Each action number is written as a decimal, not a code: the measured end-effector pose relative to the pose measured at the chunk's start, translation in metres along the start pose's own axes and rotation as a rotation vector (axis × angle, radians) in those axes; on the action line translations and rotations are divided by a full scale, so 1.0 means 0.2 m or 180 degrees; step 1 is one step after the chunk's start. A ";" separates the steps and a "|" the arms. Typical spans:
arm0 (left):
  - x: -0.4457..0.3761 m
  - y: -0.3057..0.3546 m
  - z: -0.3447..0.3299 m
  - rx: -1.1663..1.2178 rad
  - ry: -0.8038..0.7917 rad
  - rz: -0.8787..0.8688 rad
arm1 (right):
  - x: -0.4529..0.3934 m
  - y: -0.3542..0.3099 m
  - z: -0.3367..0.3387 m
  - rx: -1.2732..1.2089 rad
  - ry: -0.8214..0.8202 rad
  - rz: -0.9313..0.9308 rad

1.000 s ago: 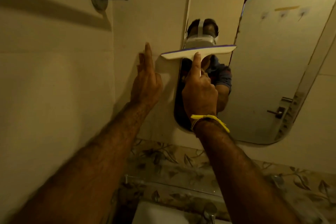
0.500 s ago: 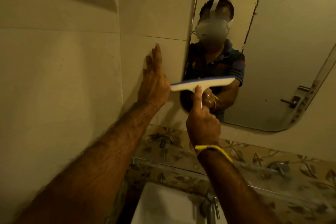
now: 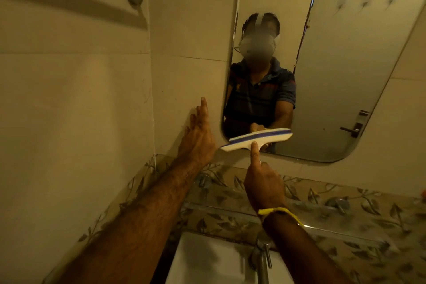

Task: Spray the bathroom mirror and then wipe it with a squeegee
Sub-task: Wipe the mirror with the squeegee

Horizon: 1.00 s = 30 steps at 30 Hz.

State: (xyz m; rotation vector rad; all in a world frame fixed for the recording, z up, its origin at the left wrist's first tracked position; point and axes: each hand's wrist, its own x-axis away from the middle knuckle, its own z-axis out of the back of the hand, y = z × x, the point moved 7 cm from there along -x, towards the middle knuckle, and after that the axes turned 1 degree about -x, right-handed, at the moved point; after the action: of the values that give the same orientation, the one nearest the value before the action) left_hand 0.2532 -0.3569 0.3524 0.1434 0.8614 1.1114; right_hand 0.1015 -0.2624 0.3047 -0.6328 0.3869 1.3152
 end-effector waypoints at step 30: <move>0.80 0.46 -0.53 0.0561 -0.0677 -0.0948 | 0.51 0.57 0.29 -0.0562 -0.0020 -0.1438</move>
State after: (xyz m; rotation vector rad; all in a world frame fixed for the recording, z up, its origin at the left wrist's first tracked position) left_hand 0.1421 -0.2144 0.2414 0.2657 0.7602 0.7273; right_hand 0.0085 -0.1348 0.2646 -0.8102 0.1105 0.9228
